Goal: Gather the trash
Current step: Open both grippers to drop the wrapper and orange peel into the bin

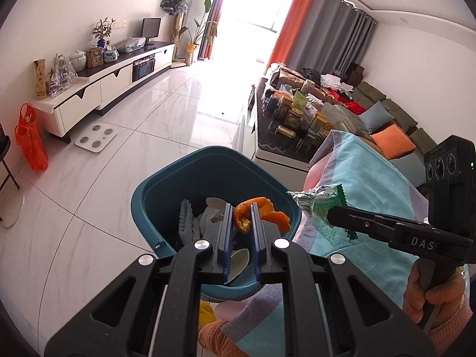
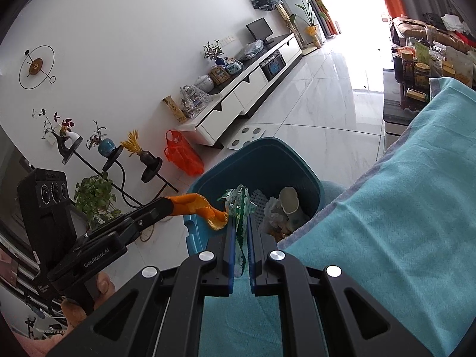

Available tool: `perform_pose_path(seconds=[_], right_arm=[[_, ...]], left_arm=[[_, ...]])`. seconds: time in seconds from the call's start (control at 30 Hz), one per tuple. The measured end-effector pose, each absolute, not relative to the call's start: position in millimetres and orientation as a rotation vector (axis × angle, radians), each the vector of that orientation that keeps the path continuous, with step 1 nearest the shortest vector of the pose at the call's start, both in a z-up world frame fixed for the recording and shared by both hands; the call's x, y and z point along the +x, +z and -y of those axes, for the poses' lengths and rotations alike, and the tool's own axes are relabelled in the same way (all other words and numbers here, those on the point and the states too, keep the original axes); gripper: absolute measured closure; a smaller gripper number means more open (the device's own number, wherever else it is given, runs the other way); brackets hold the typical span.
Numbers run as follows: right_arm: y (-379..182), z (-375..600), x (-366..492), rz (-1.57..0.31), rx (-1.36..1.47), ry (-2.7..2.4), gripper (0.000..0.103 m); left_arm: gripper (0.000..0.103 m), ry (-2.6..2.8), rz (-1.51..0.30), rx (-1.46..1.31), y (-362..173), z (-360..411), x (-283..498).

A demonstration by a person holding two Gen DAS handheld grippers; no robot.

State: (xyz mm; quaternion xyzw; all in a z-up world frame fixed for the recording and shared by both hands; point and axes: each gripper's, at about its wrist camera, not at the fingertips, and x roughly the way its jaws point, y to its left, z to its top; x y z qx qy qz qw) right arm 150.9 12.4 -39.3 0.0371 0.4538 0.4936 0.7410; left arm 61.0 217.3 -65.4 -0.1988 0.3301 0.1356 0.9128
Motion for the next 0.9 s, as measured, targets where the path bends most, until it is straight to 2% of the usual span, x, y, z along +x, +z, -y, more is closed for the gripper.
perform_pose_path(seconds=[0.9], right_arm=[[-59.9,-57.5,168.0,-1.076,0.038,1.034,0.094]], left_arm=[[0.091,0.321,-0.762,-0.437,-102.5,-225.6,101.0]])
